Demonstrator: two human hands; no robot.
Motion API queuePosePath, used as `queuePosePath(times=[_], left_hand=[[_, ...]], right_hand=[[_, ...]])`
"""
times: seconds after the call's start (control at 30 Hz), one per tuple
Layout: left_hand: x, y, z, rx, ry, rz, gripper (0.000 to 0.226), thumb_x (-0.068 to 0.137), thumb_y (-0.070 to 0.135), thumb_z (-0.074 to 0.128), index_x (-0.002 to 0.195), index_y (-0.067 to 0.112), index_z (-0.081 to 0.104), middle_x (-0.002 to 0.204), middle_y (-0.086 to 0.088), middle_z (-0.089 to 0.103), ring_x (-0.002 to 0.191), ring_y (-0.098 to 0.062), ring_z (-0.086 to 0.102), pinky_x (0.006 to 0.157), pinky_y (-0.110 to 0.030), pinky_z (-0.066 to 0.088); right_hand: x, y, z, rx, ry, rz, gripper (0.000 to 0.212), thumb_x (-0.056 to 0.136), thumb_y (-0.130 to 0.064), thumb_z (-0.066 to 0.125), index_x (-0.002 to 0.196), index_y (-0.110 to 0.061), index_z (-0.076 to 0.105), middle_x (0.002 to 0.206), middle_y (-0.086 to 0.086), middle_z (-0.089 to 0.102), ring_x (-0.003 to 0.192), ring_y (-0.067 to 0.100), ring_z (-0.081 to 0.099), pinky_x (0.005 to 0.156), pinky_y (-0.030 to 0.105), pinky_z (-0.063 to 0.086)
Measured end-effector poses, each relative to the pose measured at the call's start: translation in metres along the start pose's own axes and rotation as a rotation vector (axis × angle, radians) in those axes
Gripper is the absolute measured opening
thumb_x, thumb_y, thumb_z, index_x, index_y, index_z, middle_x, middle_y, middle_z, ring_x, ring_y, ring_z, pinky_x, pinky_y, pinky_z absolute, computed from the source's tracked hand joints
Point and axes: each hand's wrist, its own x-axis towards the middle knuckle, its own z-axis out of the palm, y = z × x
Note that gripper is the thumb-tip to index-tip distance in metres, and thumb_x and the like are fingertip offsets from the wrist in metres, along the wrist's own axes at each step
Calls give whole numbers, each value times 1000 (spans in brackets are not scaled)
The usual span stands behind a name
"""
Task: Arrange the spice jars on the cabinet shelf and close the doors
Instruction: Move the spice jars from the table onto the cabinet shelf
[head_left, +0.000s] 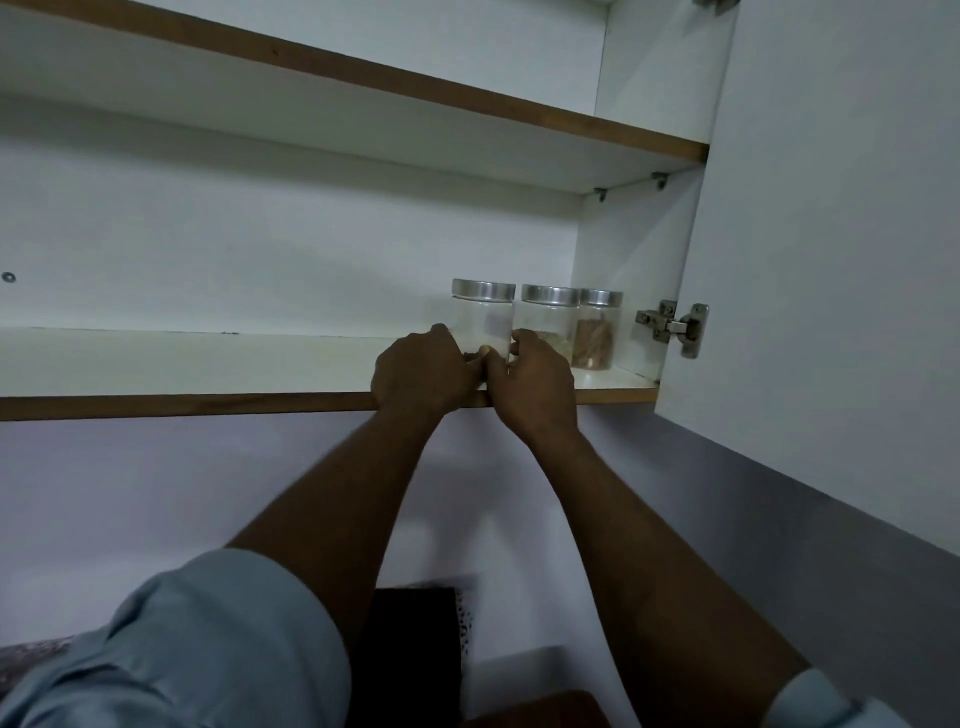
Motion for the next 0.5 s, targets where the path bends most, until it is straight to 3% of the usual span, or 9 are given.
queuePosePath(times=[0.13, 0.23, 0.33, 0.4, 0.5], left_hand=[[-2, 1, -1, -14, 2, -48, 55, 86, 64, 57, 104, 13, 60, 101, -9, 70, 90, -28, 66, 65, -33, 39], [-10, 0, -8, -99, 15, -44, 67, 83, 65, 60, 116, 8, 53, 107, -12, 69, 97, -32, 67, 70, -34, 41], [-29, -10, -23, -211, 23, -2, 76, 79, 61, 66, 129, 9, 45, 108, -7, 71, 100, -31, 67, 75, -34, 48], [-50, -16, -32, -180, 80, 80, 68, 81, 54, 67, 131, 12, 48, 106, -3, 72, 101, -27, 66, 79, -37, 53], [-97, -22, -36, -224, 163, 196, 52, 83, 29, 64, 133, 18, 55, 109, -1, 71, 110, -23, 59, 81, -39, 54]], right_hand=[[-2, -4, 0, -13, -2, 21, 59, 98, -38, 59, 145, -5, 45, 136, 13, 61, 122, 29, 60, 95, 38, 51], [-18, -14, -7, 56, 6, 5, 63, 101, -29, 56, 154, -5, 34, 146, 15, 52, 131, 29, 53, 105, 41, 48], [-54, -24, -12, 76, 45, -151, 52, 99, -14, 56, 149, -3, 44, 138, 14, 57, 128, 28, 53, 106, 37, 46], [-87, -28, -12, 103, 35, -268, 48, 91, -6, 62, 138, -3, 54, 130, 11, 61, 123, 27, 56, 103, 36, 48], [-133, -34, -8, 182, -25, -284, 53, 80, -8, 68, 132, -6, 58, 126, 7, 61, 117, 24, 57, 94, 35, 51]])
